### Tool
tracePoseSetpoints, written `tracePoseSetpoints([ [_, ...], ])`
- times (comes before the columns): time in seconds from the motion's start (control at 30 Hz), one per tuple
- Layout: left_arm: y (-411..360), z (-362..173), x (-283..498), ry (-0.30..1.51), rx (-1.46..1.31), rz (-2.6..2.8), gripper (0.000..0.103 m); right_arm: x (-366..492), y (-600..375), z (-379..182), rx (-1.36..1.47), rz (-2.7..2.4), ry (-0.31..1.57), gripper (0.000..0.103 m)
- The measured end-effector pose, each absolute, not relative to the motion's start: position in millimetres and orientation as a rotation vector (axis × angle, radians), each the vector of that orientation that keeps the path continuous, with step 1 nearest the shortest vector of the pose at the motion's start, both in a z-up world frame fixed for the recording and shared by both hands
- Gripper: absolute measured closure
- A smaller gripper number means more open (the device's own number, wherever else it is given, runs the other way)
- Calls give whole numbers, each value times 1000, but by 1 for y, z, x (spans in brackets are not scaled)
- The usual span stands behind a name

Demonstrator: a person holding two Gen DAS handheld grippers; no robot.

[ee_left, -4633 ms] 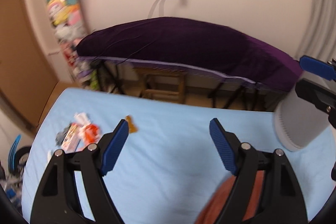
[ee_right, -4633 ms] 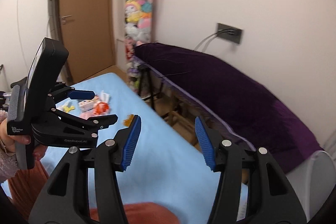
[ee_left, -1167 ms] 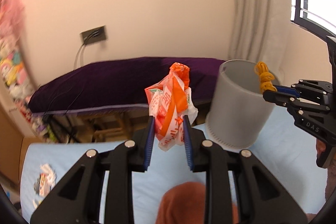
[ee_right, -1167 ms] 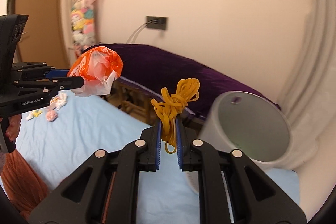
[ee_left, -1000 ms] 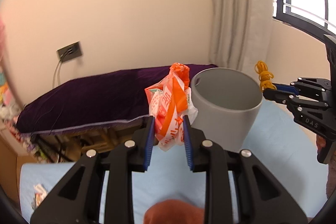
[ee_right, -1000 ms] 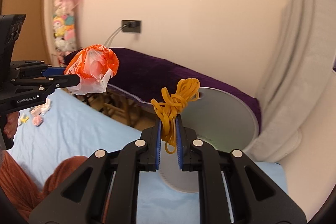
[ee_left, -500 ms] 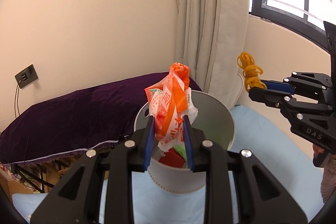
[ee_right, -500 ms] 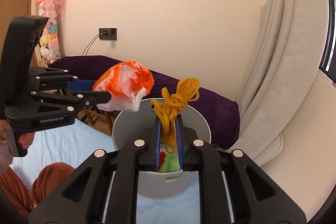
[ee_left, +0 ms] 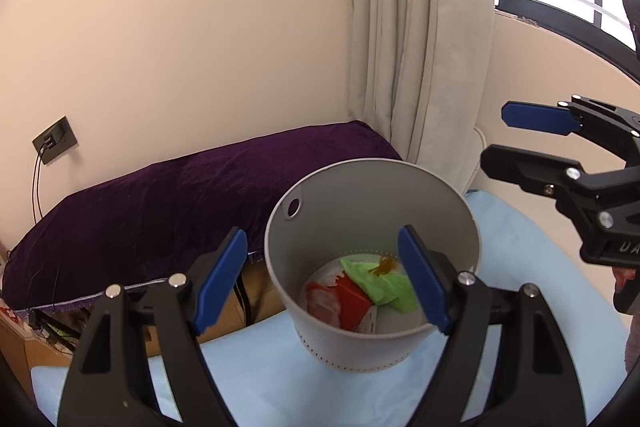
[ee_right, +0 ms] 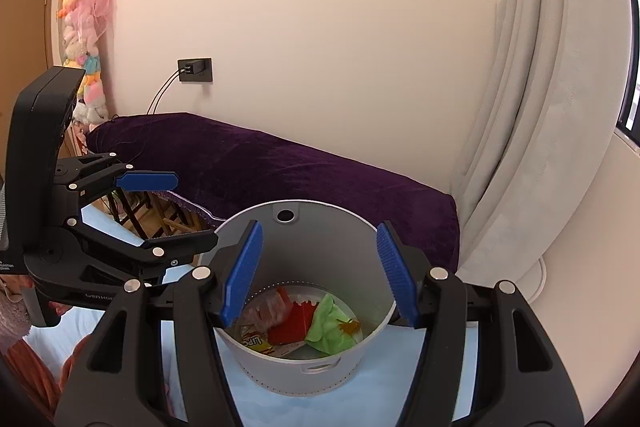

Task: Collect trash
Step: 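Move both open tools back over the bed toward the pink sock and yellow bow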

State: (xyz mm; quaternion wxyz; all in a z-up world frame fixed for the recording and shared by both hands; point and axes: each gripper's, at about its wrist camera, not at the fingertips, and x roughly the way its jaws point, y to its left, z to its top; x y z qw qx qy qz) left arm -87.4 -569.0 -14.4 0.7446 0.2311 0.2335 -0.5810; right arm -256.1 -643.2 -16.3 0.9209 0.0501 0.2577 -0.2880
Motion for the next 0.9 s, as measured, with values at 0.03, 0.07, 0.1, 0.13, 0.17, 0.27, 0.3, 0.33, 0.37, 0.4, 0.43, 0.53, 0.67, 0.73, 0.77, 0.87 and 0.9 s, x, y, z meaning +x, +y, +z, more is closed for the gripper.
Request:
tracePoseSetpoints([
  [0.03,-565,-15,-84,515,502,-1265,25,-254,-640,-16,101,-587,530,46],
  [0.07,-559,-16,-82,518,498,-1254,25,-252,-637,-16,101,-580,531,46],
  [0.1,-554,-16,-76,521,494,-1243,25,-250,-635,-16,99,-573,532,46],
  [0.13,-547,-17,-72,525,489,-1230,25,-246,-631,-17,96,-565,533,46],
  [0.17,-539,-19,-69,528,483,-1218,25,-243,-628,-17,93,-558,534,46],
  [0.27,-511,-23,-55,539,469,-1160,25,-228,-609,-19,78,-519,535,46],
  [0.3,-501,-25,-50,543,464,-1138,25,-222,-602,-21,73,-503,534,46],
  [0.33,-489,-27,-44,547,456,-1111,25,-215,-595,-22,67,-487,533,46],
  [0.37,-477,-29,-38,550,448,-1083,25,-207,-585,-25,59,-465,535,46],
  [0.4,-462,-32,-30,555,440,-1043,25,-199,-575,-27,52,-444,536,46],
  [0.43,-450,-35,-23,561,435,-1008,25,-191,-566,-30,49,-421,536,45],
  [0.53,-400,-48,1,583,416,-883,25,-158,-534,-42,41,-326,550,45],
  [0.67,-324,-68,38,640,374,-707,25,-107,-477,-60,16,-177,573,45],
  [0.73,-285,-76,55,665,345,-631,25,-84,-447,-67,4,-102,586,45],
  [0.77,-263,-81,64,677,332,-581,25,-70,-430,-71,-4,-60,588,45],
  [0.87,-209,-90,87,706,292,-468,25,-33,-380,-82,-34,49,598,45],
  [0.9,-188,-95,94,715,280,-425,25,-22,-365,-85,-41,79,599,45],
])
